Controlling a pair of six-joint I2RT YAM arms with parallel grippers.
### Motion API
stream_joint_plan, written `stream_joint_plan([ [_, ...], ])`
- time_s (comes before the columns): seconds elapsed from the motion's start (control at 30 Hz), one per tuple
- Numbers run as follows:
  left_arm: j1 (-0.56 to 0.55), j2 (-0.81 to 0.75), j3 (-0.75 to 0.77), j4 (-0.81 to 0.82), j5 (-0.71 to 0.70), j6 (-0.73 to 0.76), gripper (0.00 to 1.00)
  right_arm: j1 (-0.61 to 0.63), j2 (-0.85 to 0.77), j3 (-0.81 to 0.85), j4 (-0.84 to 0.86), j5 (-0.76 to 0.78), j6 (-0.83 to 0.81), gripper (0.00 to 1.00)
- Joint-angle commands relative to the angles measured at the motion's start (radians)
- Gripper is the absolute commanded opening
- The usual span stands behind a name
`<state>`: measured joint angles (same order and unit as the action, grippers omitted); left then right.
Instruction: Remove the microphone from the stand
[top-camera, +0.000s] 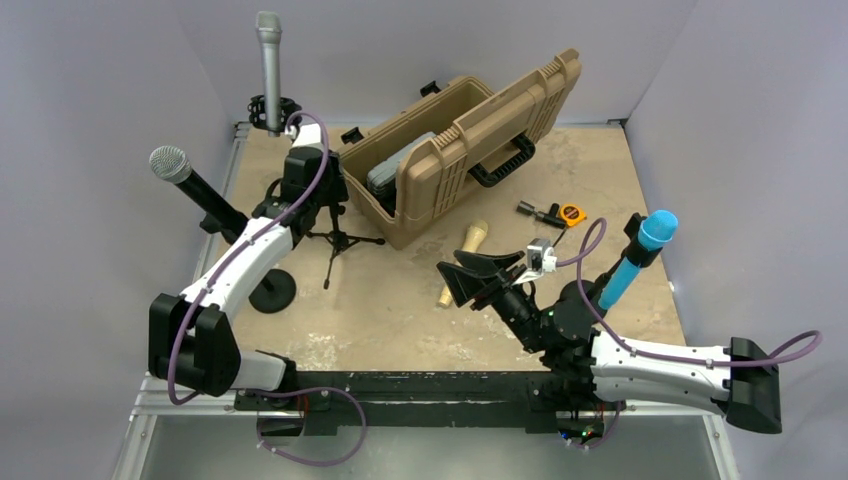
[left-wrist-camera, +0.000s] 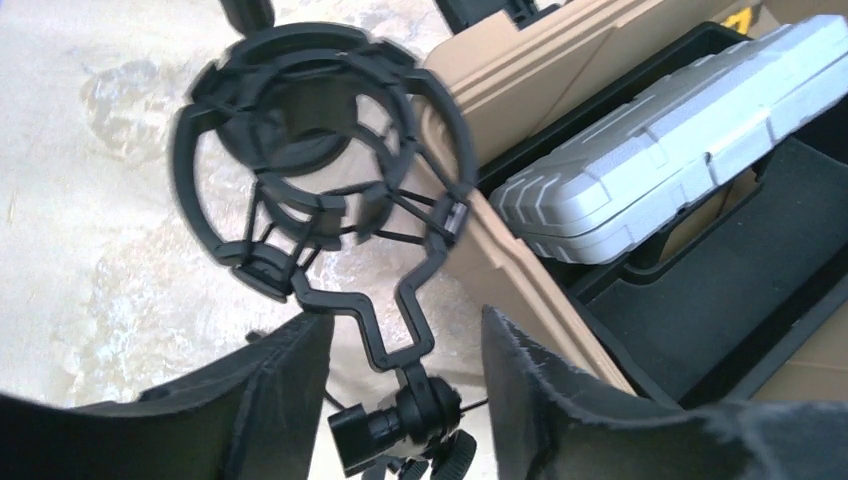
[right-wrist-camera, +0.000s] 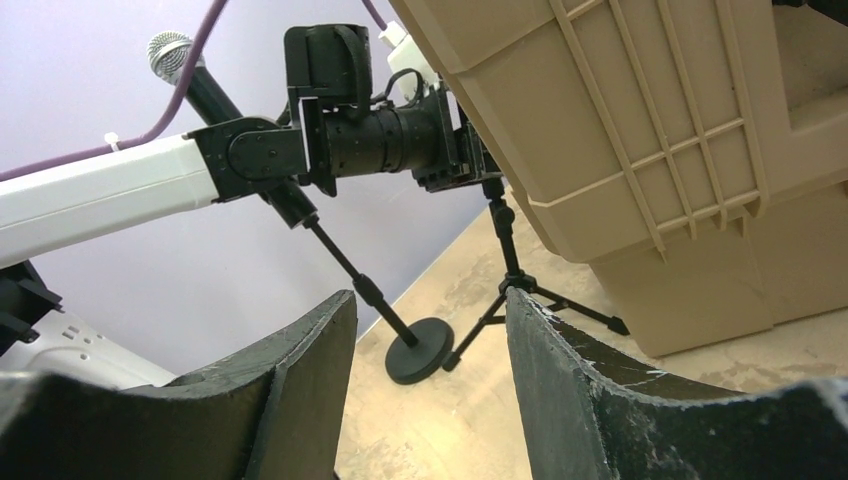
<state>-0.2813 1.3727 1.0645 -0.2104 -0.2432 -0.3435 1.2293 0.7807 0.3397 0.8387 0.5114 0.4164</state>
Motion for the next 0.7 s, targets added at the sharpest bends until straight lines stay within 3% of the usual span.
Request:
stream_joint_plan([
  [0.0, 0.011, -0.020, -0.016, -0.022, -0.062, -0.077, 0.61, -0.004, -0.008, -0.002, 0.056, 0.005, 0.004, 0.55],
  [0.37, 0.011, -0.114, 0.171, -0.347, 0.097, -0.139, 0.76, -0.004, 0.022, 0.009, 0.076, 0.013, -0.032, 0.56],
  [0.67, 0.011, -0.315, 0.315, -0.521, 0.350, -0.092, 0.78, -0.004, 0.072, 0.038, 0.098, 0.001, -0.059, 0.56],
])
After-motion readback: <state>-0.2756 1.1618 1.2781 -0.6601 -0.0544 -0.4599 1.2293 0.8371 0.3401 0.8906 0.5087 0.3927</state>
